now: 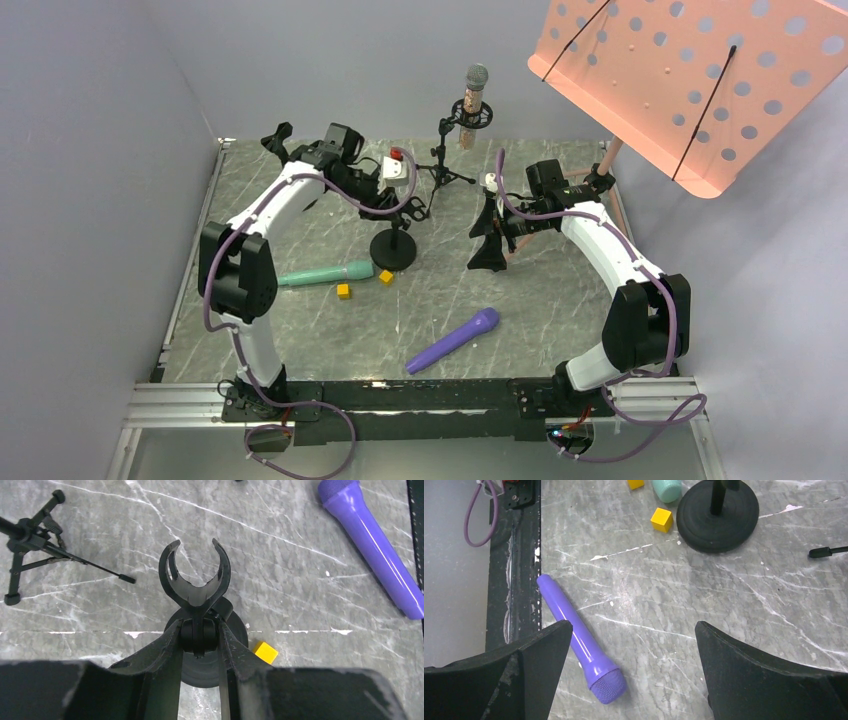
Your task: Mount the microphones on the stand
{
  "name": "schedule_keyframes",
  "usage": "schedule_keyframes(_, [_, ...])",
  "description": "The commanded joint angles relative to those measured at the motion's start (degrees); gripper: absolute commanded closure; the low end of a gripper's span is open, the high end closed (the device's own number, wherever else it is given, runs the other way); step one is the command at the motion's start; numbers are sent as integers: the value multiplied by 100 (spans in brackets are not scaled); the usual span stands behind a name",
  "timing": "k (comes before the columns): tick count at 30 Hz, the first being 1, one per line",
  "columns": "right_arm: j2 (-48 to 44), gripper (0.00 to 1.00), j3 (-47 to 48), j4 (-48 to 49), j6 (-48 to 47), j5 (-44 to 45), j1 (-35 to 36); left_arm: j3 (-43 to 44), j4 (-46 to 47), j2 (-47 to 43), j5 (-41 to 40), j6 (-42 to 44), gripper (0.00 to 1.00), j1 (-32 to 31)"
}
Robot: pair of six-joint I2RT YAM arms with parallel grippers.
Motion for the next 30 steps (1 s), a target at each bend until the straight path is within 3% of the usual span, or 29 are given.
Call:
schedule_keyframes(1, [-108, 0, 200, -9, -186, -211, -25, 551, -968, 64, 857, 1283, 83, 25])
schedule_keyframes(7, [-74, 0, 197, -10, -186, -231, -27, 737, -1588, 225, 1257, 2061, 81, 201])
schedule_keyframes(11, [-50, 0, 200, -18, -199, -228, -28, 668, -1426, 271, 1192, 1946, 79, 262])
schedule_keyframes(13, [-37, 0, 189, -11, -199, -226, -28, 498, -1134, 218, 1037, 1684, 72, 263])
schedule_keyframes(20, [-21, 0, 193, -18, -203, -228, -19, -1002, 954, -783, 844, 604, 31, 263])
schedule_keyframes(24, [-37, 0, 191, -14, -205, -212, -21, -1446, 1732, -1263, 459, -17, 24, 271])
schedule_keyframes(28, [-65, 0, 184, -10, -212, -197, -27, -2208, 3192, -1998, -565, -1227, 19, 302])
schedule_keyframes(30, [-84, 0, 183, -1, -209, -191, -18, -2813, 3994, -2518, -1013, -1924, 8, 303])
